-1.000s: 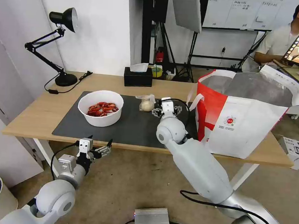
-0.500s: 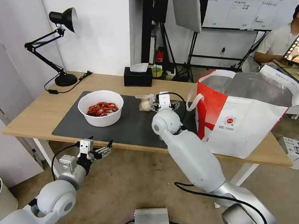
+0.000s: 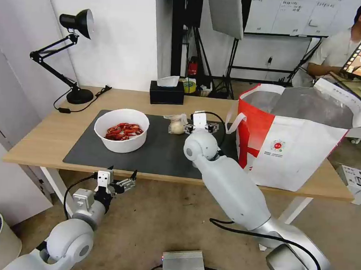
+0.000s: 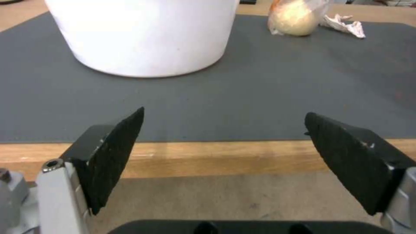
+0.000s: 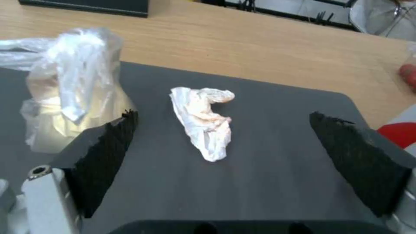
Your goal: Pick up the trash from the table and place it into the takeout bag.
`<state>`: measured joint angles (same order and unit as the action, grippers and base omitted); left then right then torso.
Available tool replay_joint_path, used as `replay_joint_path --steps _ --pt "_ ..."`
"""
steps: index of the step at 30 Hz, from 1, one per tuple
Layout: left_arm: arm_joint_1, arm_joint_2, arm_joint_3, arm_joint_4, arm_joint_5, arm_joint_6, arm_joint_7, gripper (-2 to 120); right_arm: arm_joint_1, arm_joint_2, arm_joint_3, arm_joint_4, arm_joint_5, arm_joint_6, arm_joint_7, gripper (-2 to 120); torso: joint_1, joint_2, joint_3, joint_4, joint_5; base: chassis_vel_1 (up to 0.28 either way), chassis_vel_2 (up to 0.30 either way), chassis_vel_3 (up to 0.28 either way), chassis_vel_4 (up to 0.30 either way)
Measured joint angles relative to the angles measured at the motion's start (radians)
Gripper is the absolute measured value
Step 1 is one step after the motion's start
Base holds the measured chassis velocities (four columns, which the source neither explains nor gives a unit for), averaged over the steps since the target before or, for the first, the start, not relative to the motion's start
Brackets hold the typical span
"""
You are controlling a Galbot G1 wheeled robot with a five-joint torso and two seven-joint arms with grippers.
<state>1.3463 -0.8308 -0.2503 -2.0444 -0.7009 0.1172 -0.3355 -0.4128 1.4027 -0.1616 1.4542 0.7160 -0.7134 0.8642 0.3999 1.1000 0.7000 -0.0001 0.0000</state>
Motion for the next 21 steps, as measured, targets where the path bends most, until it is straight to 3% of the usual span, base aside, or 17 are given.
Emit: replay_joint_path --steps 21 --pt "0.010 -0.017 0.006 0.007 0.015 -0.022 0.008 100 0.011 0.058 0.042 -0.113 0.025 0.026 0.045 100 0.000 0.000 0.000 0.0000 0.0000 0.000 0.000 0.000 0.000"
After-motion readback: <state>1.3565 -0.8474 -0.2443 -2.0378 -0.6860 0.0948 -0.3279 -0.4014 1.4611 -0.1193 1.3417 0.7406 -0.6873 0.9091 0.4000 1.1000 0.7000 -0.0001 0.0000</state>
